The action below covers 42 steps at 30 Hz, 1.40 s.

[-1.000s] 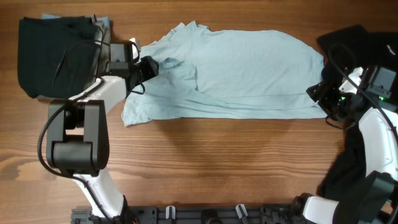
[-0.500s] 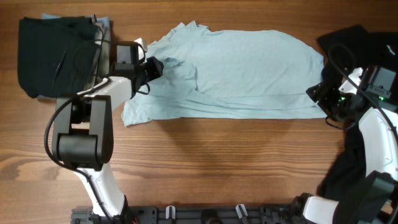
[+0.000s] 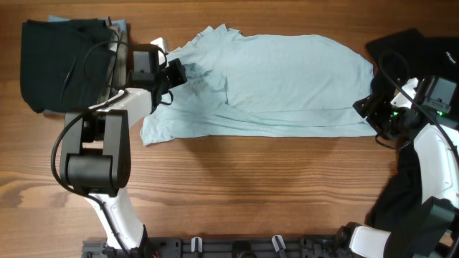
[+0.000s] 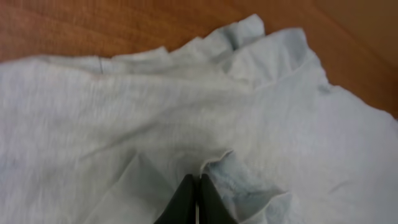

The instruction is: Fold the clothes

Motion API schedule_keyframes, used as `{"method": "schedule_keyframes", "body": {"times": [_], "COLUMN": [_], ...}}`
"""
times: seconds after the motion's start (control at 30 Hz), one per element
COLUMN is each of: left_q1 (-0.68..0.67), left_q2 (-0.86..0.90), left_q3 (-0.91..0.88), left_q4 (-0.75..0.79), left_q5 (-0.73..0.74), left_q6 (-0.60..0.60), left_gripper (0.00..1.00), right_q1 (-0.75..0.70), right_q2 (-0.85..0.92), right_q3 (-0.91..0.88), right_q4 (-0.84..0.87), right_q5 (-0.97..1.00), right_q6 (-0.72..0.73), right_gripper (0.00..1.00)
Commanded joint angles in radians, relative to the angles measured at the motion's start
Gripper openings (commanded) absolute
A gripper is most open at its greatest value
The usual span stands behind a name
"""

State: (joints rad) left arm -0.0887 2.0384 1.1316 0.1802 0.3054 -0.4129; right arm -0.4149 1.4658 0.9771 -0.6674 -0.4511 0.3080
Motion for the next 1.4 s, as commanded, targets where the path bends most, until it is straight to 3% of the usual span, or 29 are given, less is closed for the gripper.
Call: {"method": "schedule_keyframes", "body": {"times": [0.0, 0.13, 0.27, 0.33, 0.37, 0.4, 0.47, 0.63, 0.87, 1.23, 1.37], "left_q1": [0.002, 0.002, 0.002, 0.004, 0.006, 0.008, 0.008, 0.006, 0.005, 0.007, 0.023], "left_q2": [0.01, 0.01, 0.006, -0.007, -0.018, -0.029, -0.05, -0.043, 0.006, 0.039, 0.031], "left_q3": [0.01, 0.01, 0.01, 0.01, 0.01, 0.01, 0.01, 0.009, 0.009, 0.01, 0.039], "left_q4": [0.053, 0.124, 0.127, 0.07, 0.031, -0.011, -0.11, -0.204, -0.171, 0.162, 0.166], "left_q5": [-0.005, -0.015, 0.003, 0.024, 0.024, 0.024, 0.014, 0.011, 0.008, -0.003, 0.075], "left_q6": [-0.064, -0.087, -0.093, -0.089, -0.087, -0.069, -0.021, 0.017, 0.016, -0.045, -0.074], "left_gripper": [0.04, 0.05, 0.17, 0.3, 0.31, 0.27, 0.04, 0.04, 0.04, 0.04, 0.04], "right_q1": [0.003, 0.003, 0.003, 0.003, 0.003, 0.003, 0.003, 0.003, 0.003, 0.003, 0.003], "right_q2": [0.003, 0.003, 0.003, 0.003, 0.003, 0.003, 0.003, 0.003, 0.003, 0.003, 0.003], "right_q3": [0.013, 0.013, 0.013, 0.013, 0.013, 0.013, 0.013, 0.013, 0.013, 0.013, 0.013], "right_q4": [0.001, 0.001, 0.003, 0.0, -0.003, -0.006, -0.006, 0.0, -0.003, 0.008, -0.005], "right_q5": [0.014, 0.037, 0.036, 0.036, 0.037, 0.036, 0.036, 0.037, 0.036, 0.049, 0.071], "right_q6": [-0.017, -0.017, -0.017, -0.018, -0.02, -0.019, -0.019, -0.019, -0.017, -0.018, -0.021], "right_gripper": [0.61, 0.61, 0.61, 0.61, 0.61, 0.61, 0.61, 0.62, 0.61, 0.61, 0.61]}}
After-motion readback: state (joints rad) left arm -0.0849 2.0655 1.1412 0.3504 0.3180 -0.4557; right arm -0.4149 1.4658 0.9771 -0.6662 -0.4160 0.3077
